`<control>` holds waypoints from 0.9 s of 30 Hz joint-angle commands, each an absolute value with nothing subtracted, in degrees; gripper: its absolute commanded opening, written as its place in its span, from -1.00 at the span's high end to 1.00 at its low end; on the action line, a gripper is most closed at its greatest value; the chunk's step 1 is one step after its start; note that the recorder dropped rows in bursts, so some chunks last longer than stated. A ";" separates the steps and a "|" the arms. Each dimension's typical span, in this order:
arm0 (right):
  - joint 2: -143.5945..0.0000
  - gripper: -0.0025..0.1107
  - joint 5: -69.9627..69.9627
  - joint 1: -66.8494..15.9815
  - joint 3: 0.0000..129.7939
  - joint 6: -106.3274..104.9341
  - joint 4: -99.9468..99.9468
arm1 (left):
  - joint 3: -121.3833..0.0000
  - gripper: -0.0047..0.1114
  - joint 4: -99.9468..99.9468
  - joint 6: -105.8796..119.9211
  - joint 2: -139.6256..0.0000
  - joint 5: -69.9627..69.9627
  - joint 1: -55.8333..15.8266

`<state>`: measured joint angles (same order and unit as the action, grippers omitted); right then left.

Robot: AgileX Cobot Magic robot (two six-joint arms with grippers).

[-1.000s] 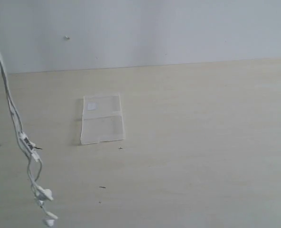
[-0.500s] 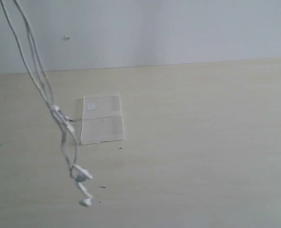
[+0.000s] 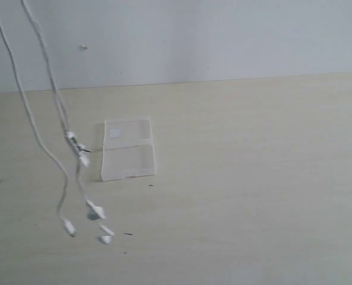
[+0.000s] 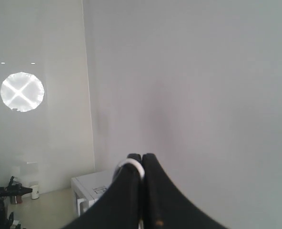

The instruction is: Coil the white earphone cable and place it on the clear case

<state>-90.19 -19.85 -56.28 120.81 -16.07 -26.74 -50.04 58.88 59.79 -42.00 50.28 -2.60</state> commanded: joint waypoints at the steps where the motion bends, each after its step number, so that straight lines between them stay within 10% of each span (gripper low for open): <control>1: -90.03 0.96 -18.52 -56.34 121.07 -16.57 -27.10 | -48.52 -0.50 61.52 61.55 -42.08 49.07 -2.81; 13: -90.03 0.96 -18.26 -56.34 121.07 -16.93 -27.49 | -48.53 -0.48 63.58 62.53 -43.36 49.19 -2.81; 21: -90.03 0.96 -17.85 -56.34 121.07 -16.93 -28.36 | -48.53 0.10 66.25 62.53 -45.46 49.96 -2.81; 27: -90.03 0.96 -18.05 -56.34 121.07 -17.94 -28.36 | -48.53 -0.15 67.15 63.41 -46.00 51.34 -2.81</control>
<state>-90.19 -18.58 -56.28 120.81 -16.64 -28.14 -48.84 65.94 63.02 -45.90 50.70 -2.60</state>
